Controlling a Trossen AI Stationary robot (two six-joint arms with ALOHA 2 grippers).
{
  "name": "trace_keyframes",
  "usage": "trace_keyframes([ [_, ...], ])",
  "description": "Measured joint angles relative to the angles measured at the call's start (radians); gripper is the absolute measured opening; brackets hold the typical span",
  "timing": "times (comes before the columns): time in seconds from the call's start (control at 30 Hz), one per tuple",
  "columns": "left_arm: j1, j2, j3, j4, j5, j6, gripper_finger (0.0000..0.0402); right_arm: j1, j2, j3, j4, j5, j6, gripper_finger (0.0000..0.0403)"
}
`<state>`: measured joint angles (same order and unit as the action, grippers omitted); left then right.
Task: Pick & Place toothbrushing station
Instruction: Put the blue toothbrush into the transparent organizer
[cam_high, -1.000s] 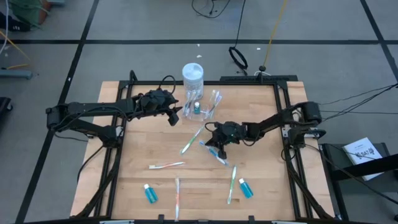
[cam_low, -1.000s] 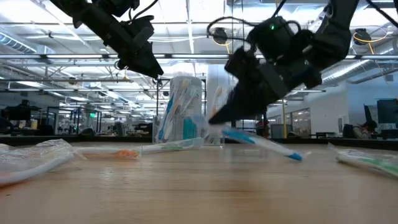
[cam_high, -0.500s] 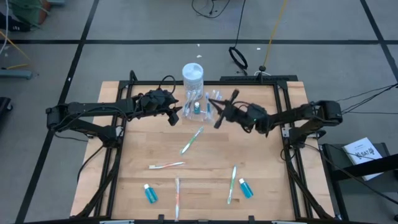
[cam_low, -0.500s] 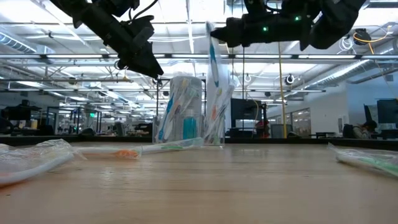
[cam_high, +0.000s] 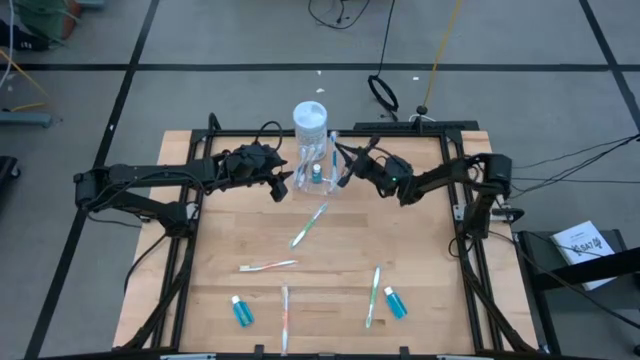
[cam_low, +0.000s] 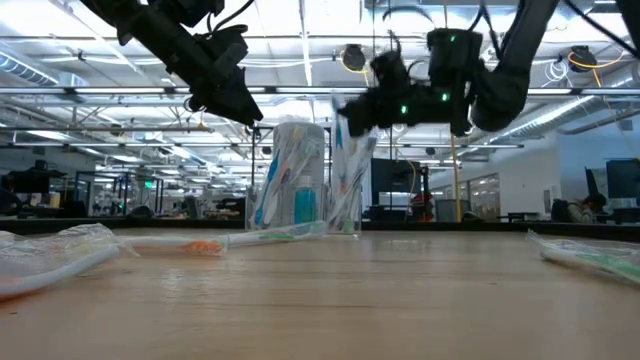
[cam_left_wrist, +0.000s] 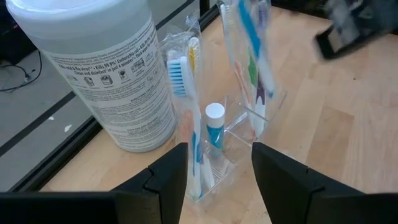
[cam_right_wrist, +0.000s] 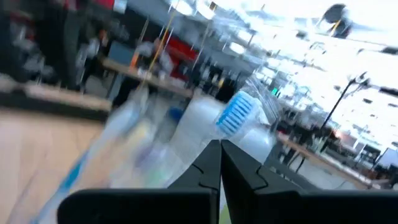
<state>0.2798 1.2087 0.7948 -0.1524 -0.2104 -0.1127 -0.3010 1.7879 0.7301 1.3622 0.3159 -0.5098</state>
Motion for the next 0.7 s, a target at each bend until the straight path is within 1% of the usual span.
trace_keyframes([
  [0.1,0.000,0.000,0.000,0.000,0.000,0.001,0.0184,-0.005,0.047,-0.001,-0.001,-0.003,-0.002,0.0000],
  [0.23,0.000,0.000,0.000,0.000,0.000,0.010,0.0184,0.026,0.061,-0.001,-0.047,0.018,-0.045,0.0000],
  [0.4,0.000,0.000,0.000,0.000,0.000,0.013,0.0184,0.095,0.060,-0.001,-0.072,0.148,-0.181,0.0000],
  [0.57,0.000,0.000,0.000,0.000,0.000,0.013,0.0184,0.172,0.060,-0.002,-0.124,0.253,-0.276,0.0000],
  [0.7,0.000,0.000,0.000,0.000,0.000,0.012,0.0184,0.211,0.060,-0.002,-0.158,0.395,-0.327,0.0000],
])
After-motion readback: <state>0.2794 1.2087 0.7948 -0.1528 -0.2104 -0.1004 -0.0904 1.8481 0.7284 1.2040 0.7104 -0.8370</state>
